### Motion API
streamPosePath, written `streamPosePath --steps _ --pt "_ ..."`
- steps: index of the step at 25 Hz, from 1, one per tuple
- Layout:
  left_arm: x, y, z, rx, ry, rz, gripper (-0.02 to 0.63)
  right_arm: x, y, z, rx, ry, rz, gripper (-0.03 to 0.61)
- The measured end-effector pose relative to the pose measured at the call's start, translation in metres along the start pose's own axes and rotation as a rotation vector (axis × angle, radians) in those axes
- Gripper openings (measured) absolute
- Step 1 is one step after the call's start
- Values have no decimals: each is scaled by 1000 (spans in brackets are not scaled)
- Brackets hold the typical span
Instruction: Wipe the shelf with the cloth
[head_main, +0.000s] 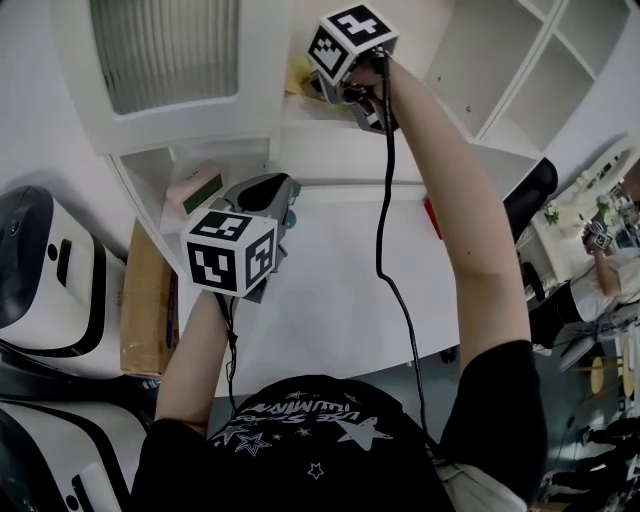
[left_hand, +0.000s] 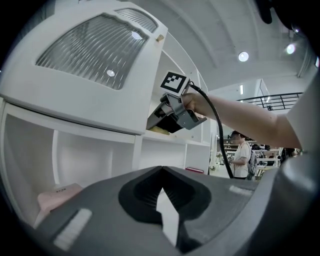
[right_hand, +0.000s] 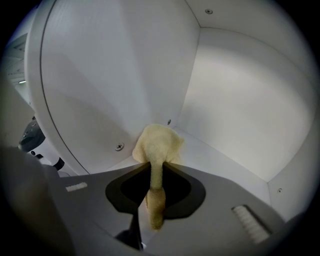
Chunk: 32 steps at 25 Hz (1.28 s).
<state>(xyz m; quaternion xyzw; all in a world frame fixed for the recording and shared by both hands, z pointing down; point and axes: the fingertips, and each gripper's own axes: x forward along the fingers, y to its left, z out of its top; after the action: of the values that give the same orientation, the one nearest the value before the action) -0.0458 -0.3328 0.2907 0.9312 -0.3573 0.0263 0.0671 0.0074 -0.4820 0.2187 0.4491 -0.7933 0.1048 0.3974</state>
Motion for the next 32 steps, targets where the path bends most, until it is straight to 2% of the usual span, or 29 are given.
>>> streamPosePath --steps 3,10,20,25,32 --pt "-3 0 0 -2 -2 2 3 0 14 5 -13 -14 21 84" --pt "-8 -1 -2 0 -1 -1 3 0 18 7 -16 -57 3 84" --pt "2 -16 -3 -2 9 -37 3 -32 -22 -13 55 -117 -74 84" --pt "12 -31 -5 1 16 -64 3 -65 -63 -41 106 -101 -159 84" --pt "26 -52 -8 3 24 -107 3 -121 -133 -100 171 11 -363 84"
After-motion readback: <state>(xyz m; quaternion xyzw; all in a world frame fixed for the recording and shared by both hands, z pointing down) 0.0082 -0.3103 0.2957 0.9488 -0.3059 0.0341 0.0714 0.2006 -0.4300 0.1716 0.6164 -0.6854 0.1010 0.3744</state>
